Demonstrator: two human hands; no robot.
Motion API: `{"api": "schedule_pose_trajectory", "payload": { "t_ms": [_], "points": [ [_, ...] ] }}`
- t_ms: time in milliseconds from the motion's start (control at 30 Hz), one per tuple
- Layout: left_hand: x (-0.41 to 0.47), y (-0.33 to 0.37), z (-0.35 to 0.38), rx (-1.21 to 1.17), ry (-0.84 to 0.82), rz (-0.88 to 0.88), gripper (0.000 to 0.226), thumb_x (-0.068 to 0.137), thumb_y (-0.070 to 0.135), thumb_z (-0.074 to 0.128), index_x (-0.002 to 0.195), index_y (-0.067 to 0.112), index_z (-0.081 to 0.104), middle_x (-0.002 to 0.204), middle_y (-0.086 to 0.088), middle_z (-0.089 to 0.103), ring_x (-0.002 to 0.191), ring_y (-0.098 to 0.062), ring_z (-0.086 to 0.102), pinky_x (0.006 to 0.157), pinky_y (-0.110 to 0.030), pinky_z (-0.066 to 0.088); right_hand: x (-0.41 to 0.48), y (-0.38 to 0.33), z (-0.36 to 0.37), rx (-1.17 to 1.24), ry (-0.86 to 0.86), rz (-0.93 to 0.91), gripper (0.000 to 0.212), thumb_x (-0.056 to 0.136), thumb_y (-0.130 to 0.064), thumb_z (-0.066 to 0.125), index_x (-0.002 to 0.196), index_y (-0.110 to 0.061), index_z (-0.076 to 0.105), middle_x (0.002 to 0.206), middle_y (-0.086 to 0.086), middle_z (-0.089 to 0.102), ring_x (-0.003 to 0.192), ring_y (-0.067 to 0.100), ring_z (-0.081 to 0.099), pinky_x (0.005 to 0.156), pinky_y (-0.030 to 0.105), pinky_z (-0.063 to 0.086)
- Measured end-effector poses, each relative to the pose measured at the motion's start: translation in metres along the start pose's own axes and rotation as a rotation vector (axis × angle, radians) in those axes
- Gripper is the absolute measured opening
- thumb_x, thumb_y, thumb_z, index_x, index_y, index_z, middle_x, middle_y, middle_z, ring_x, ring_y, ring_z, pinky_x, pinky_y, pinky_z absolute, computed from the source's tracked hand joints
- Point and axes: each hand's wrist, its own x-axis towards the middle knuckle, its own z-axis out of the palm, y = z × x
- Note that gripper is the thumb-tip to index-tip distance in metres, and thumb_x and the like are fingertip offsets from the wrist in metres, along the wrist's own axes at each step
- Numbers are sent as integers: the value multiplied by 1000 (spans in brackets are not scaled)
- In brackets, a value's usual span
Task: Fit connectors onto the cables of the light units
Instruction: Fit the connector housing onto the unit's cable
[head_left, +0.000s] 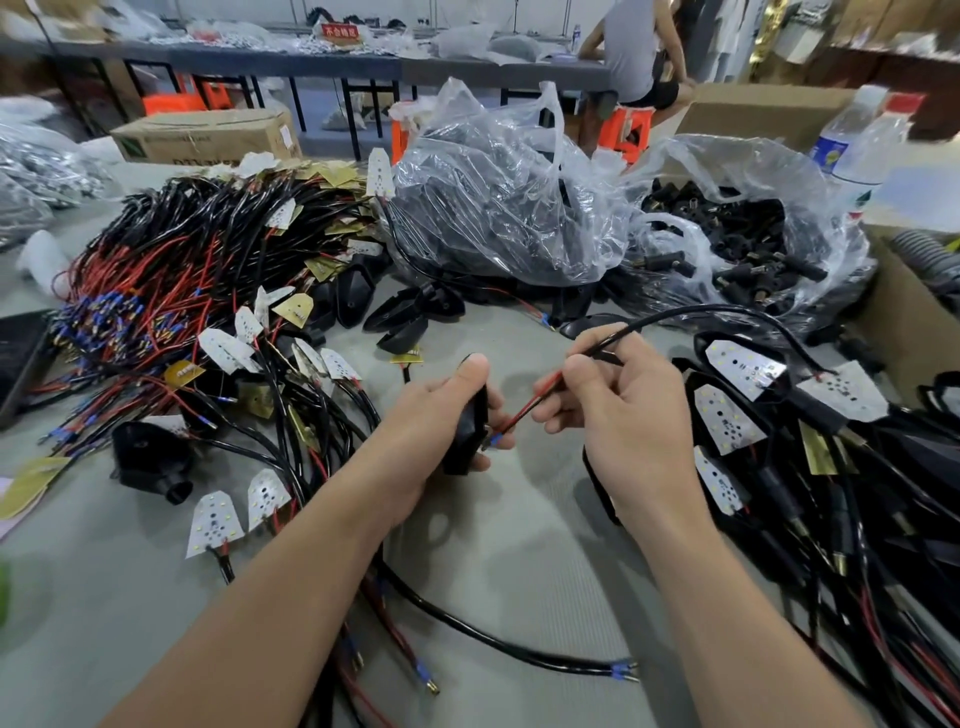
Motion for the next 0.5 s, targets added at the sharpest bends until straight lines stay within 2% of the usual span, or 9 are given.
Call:
{"api": "schedule_pose_trajectory", "payload": {
  "t_ms": [67, 133, 200, 267, 333, 400, 500],
  "points": [
    [0, -1, -1, 107, 34, 82, 59, 89, 69, 52, 82, 14, 70, 80, -14, 76, 67, -23, 73, 47, -25, 47, -1, -1, 1, 3, -15, -11, 14, 100, 3, 49, 96, -8, 56, 73, 12, 74, 57, 23, 68, 55, 28, 55],
    [-3, -2, 1, 179, -52, 134, 71, 85, 76, 41, 80, 12, 73, 74, -14, 74, 58, -21, 67, 46, -24, 44, -2, 0, 3, -18, -23, 12, 14, 98, 3, 53, 93, -9, 59, 72, 13, 73, 58, 24, 70, 57, 30, 58],
    [-6, -3, 5, 180, -145, 146, 68, 88, 73, 38, 78, 16, 74, 76, -16, 74, 57, -22, 64, 46, -25, 44, -3, 3, 5, -60, -5, 30, 16, 95, 2, 57, 89, -11, 62, 69, 14, 73, 60, 26, 72, 59, 38, 61],
    [-7, -3, 8, 158, -169, 145, 63, 92, 66, 41, 80, 13, 73, 77, -16, 74, 59, -22, 65, 47, -27, 45, -5, 4, 5, -81, 25, 25, 14, 92, 1, 60, 87, -12, 64, 68, 14, 72, 61, 29, 73, 63, 44, 63],
    [-7, -2, 10, 138, -159, 140, 60, 95, 59, 41, 87, 8, 71, 79, -17, 74, 63, -23, 66, 50, -29, 47, -6, 2, 5, -76, 65, 8, 13, 89, -2, 63, 84, -12, 68, 67, 13, 72, 61, 27, 73, 64, 42, 64],
    [-7, -1, 10, 107, -154, 134, 59, 95, 56, 40, 91, 6, 71, 80, -19, 75, 65, -25, 67, 52, -29, 48, -5, 0, 6, -20, 87, 17, 15, 88, -1, 65, 79, -12, 70, 64, 12, 71, 61, 24, 72, 62, 35, 62],
    [-8, -1, 10, 71, -163, 138, 58, 103, 51, 38, 91, 6, 72, 81, -19, 75, 65, -24, 69, 53, -26, 51, -5, -2, 9, 115, 67, 115, 17, 94, 3, 62, 82, -7, 67, 64, 13, 70, 59, 21, 70, 56, 29, 60]
  ]
}}
